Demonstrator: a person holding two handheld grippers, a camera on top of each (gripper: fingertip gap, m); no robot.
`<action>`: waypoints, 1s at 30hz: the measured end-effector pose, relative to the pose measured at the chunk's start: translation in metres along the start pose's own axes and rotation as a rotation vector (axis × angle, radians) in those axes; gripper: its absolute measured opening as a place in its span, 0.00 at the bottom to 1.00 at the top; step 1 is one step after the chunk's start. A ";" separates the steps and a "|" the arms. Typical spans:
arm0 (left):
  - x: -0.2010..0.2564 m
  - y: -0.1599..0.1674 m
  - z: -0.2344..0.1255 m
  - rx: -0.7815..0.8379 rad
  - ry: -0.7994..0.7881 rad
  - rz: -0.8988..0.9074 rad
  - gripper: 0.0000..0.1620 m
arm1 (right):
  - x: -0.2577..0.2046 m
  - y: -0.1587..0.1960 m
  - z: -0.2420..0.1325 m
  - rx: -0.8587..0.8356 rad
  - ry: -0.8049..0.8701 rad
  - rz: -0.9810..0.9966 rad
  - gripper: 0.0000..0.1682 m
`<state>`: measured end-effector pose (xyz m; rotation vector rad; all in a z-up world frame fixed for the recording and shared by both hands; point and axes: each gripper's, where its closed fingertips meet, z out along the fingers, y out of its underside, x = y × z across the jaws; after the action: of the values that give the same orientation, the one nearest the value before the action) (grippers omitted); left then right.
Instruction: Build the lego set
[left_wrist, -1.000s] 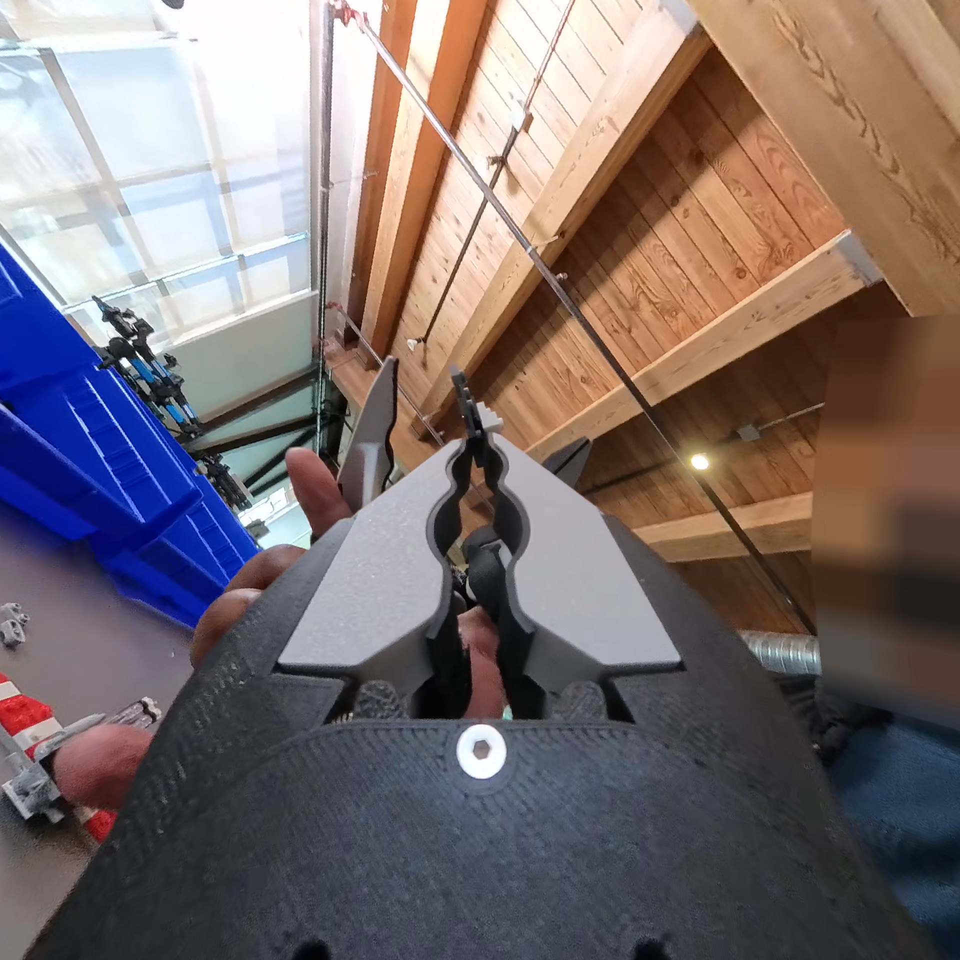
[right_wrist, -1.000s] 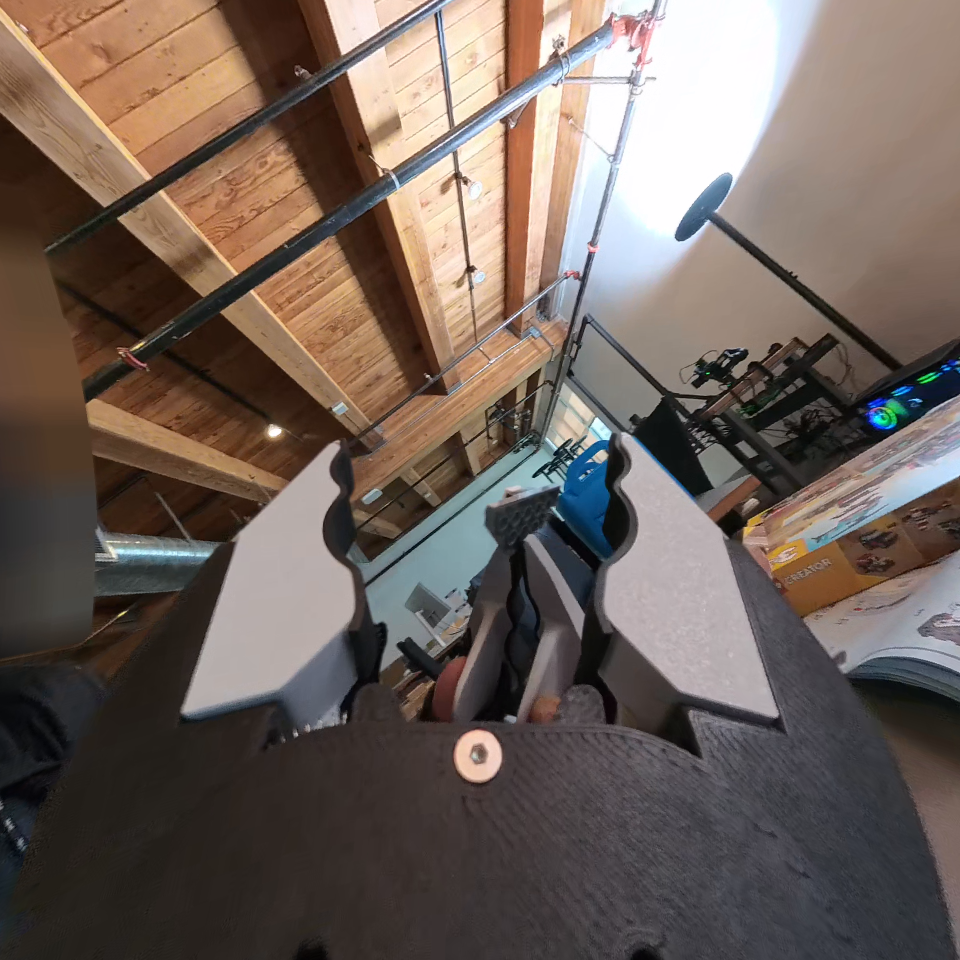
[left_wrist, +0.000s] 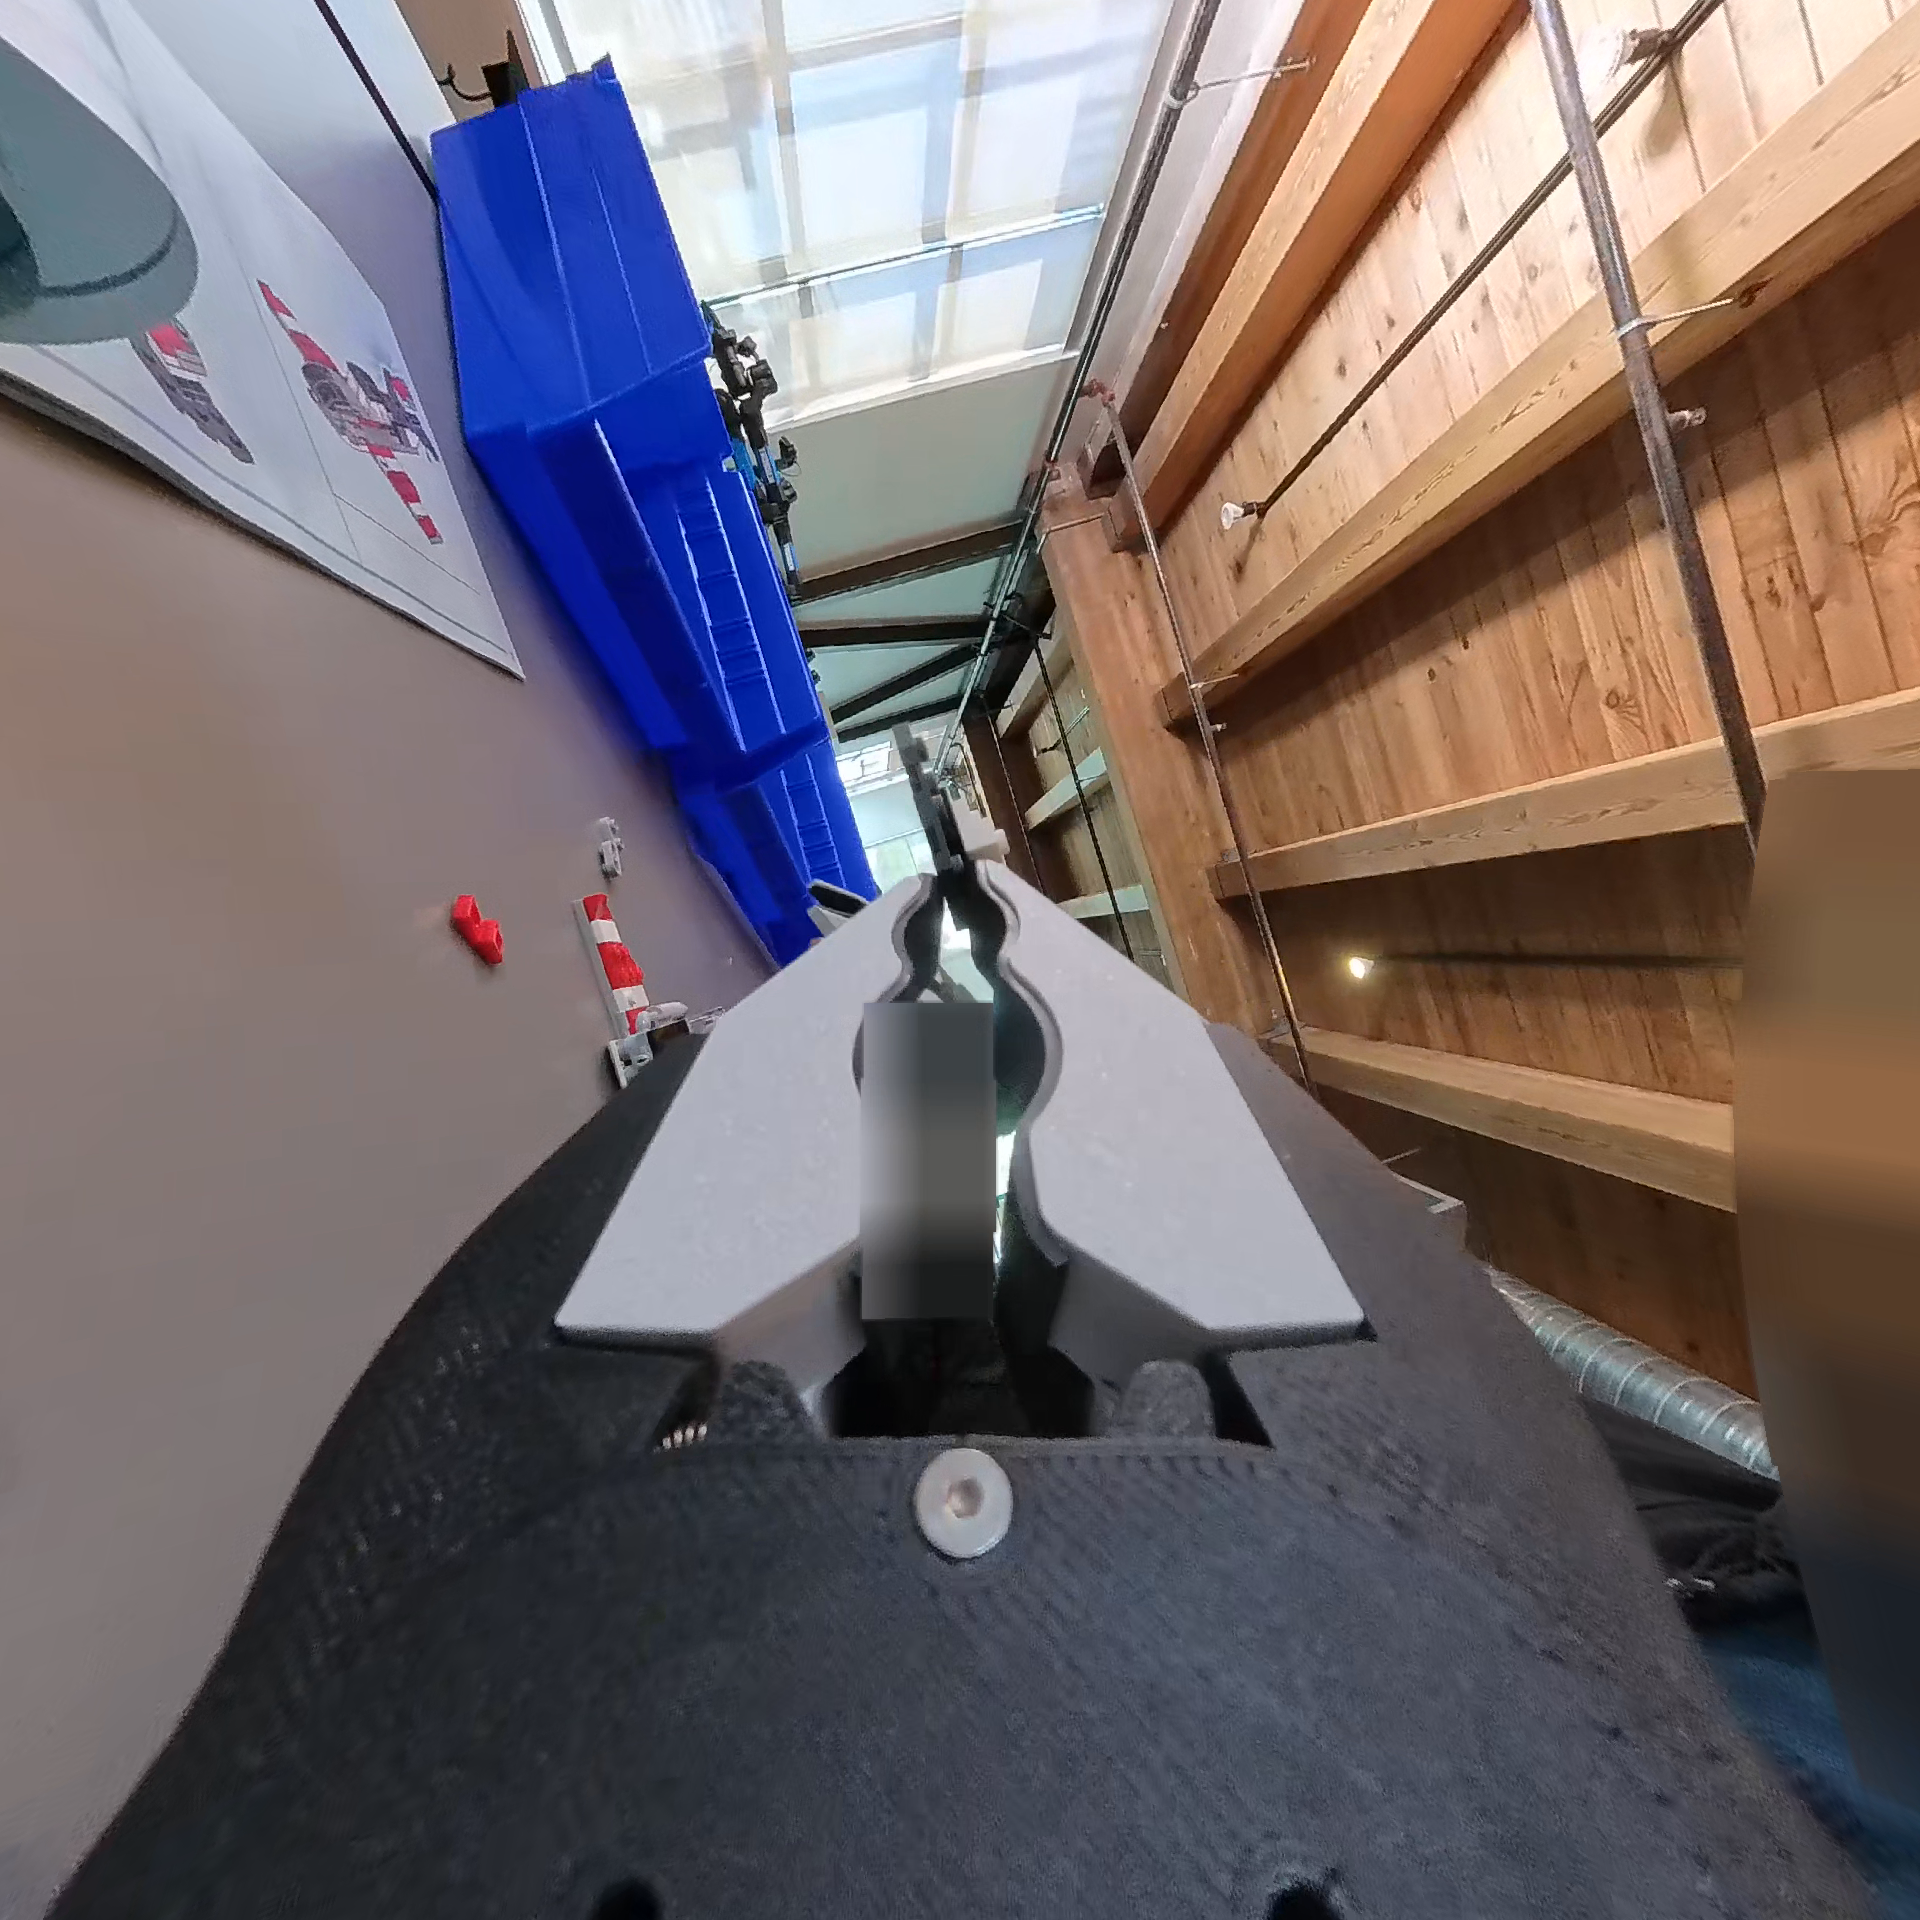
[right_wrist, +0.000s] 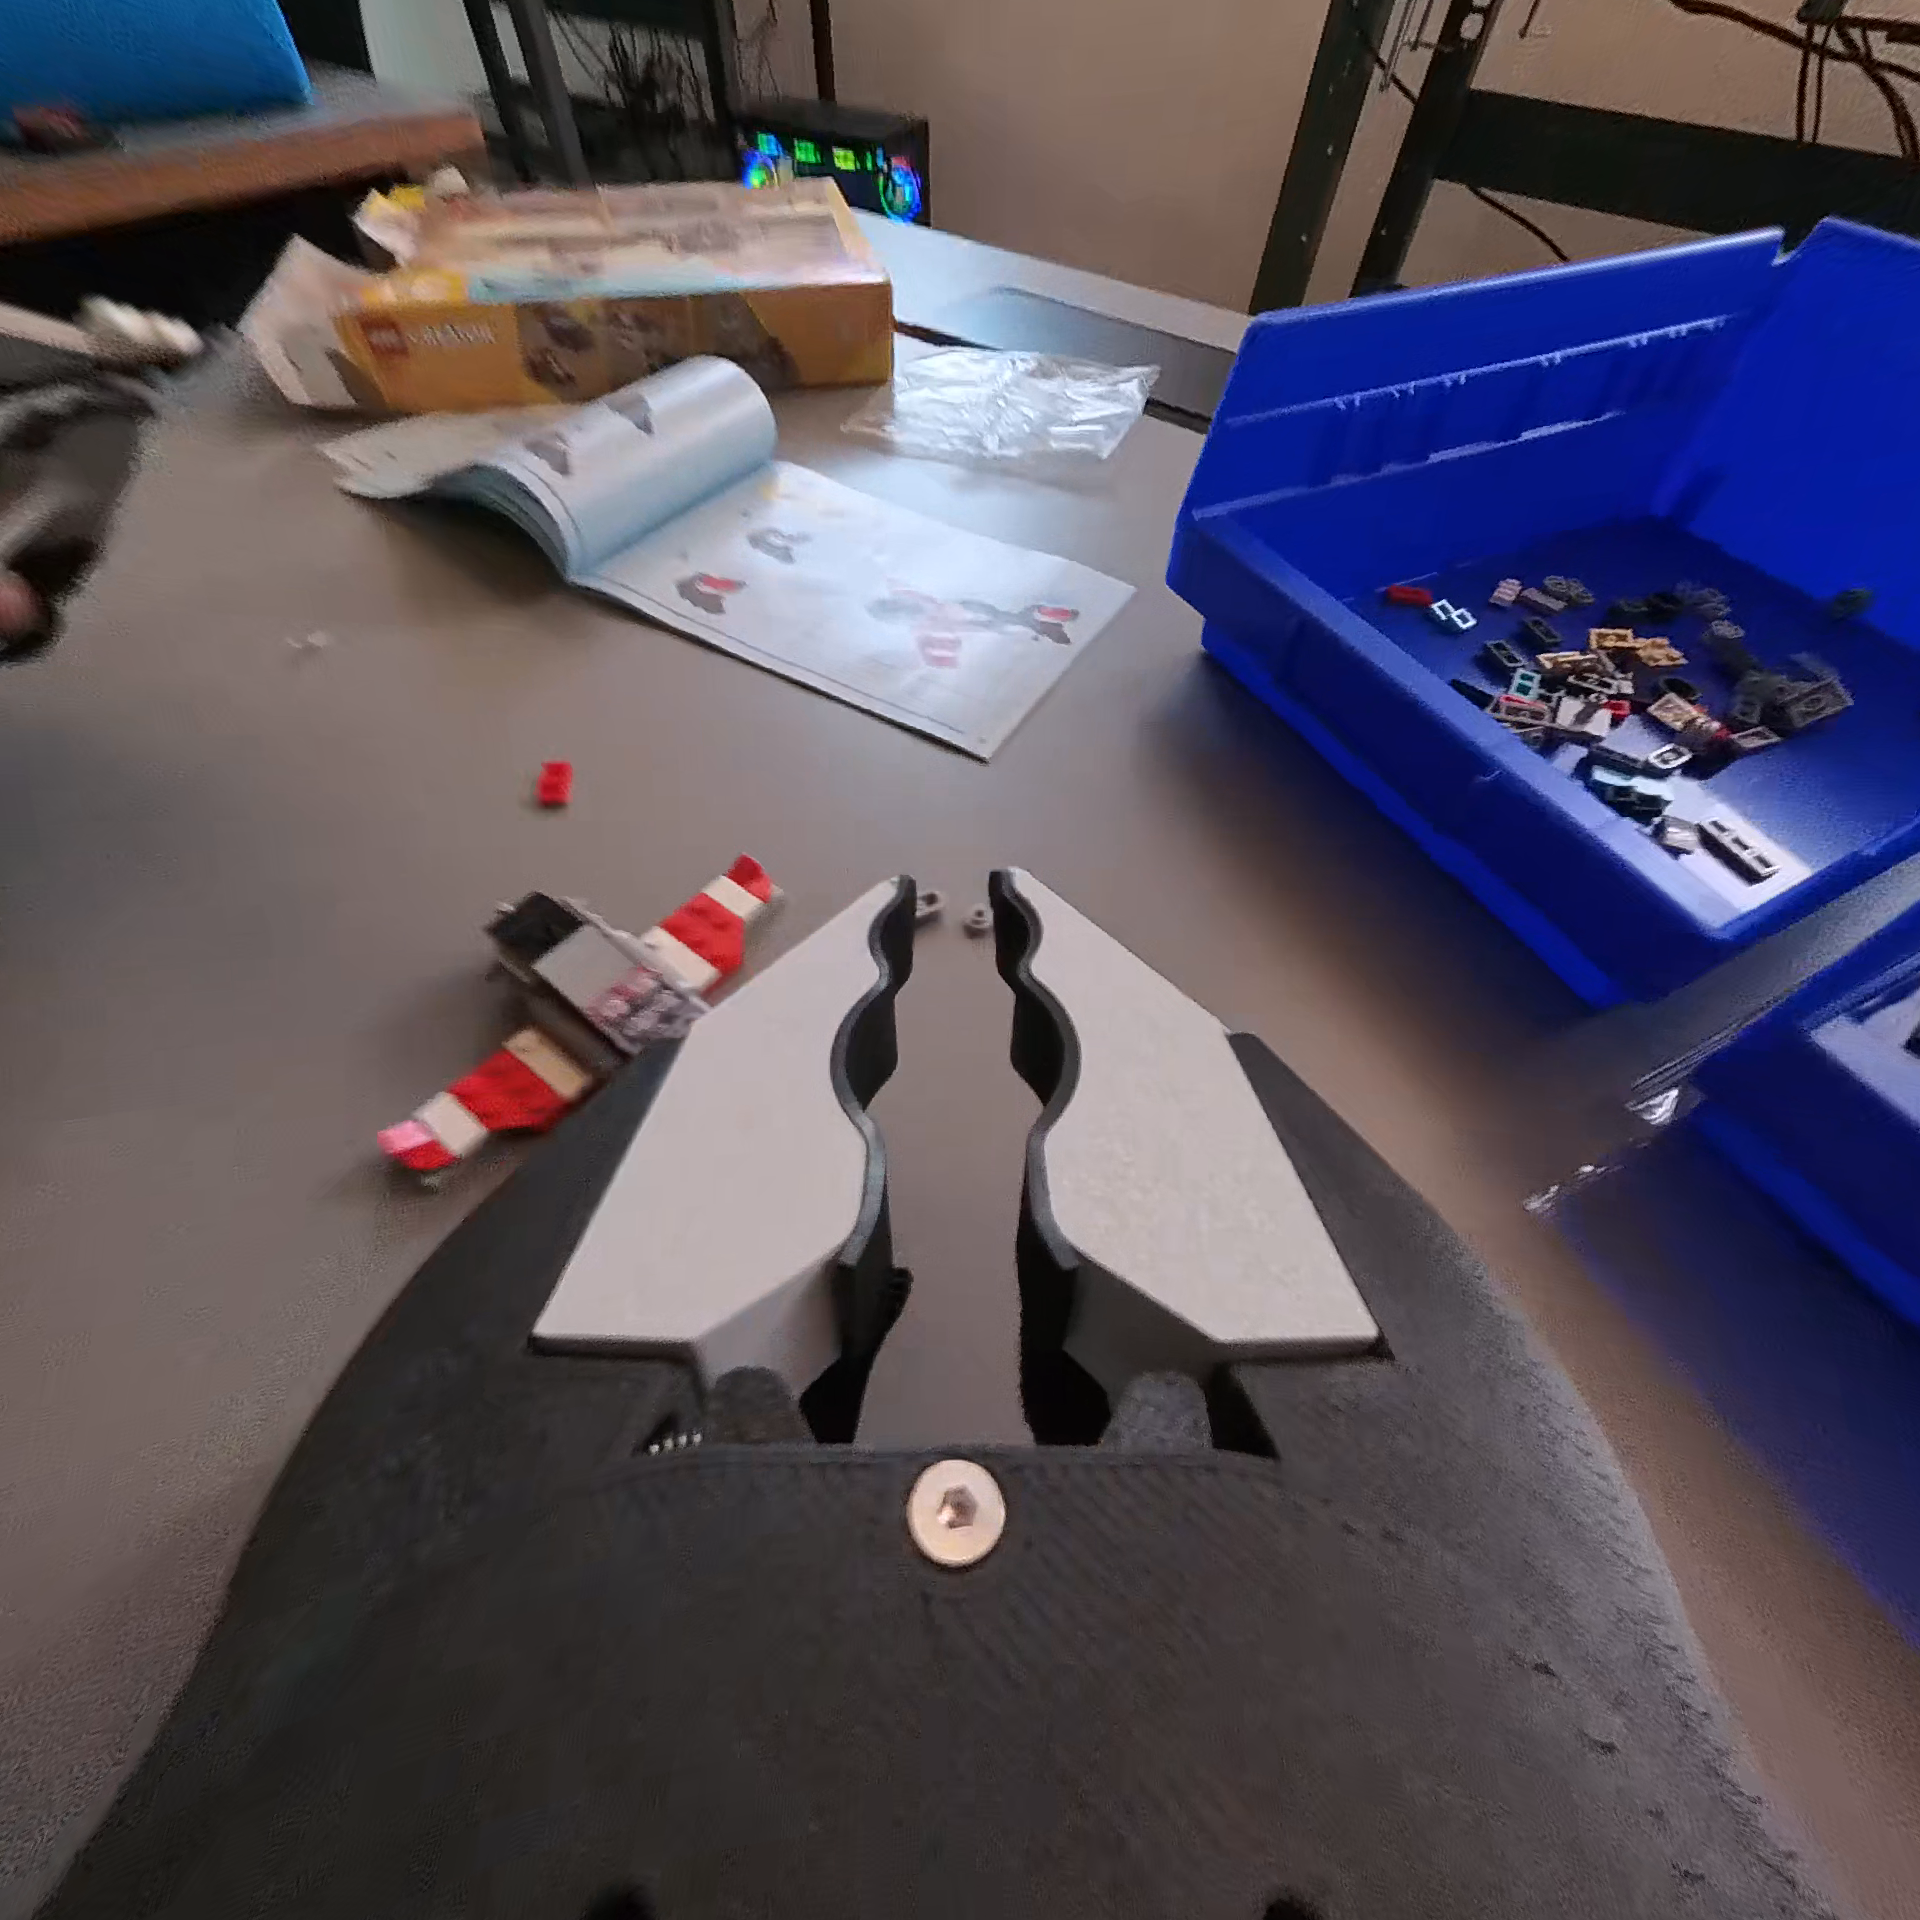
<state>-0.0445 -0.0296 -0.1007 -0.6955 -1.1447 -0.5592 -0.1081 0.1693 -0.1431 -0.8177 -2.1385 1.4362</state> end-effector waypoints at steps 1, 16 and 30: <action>0.000 0.001 0.001 -0.006 0.003 0.000 0.03 | 0.006 0.003 0.005 -0.013 0.009 -0.022 0.11; 0.009 0.011 0.006 -0.057 0.045 0.008 0.03 | 0.006 0.041 0.066 -0.359 -0.142 -0.110 0.16; 0.018 0.014 0.008 -0.064 0.087 -0.006 0.03 | 0.002 0.046 0.068 -0.392 -0.172 -0.086 0.06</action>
<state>-0.0338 -0.0154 -0.0848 -0.7162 -1.0518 -0.6272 -0.1427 0.1381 -0.2107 -0.7446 -2.6020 1.0921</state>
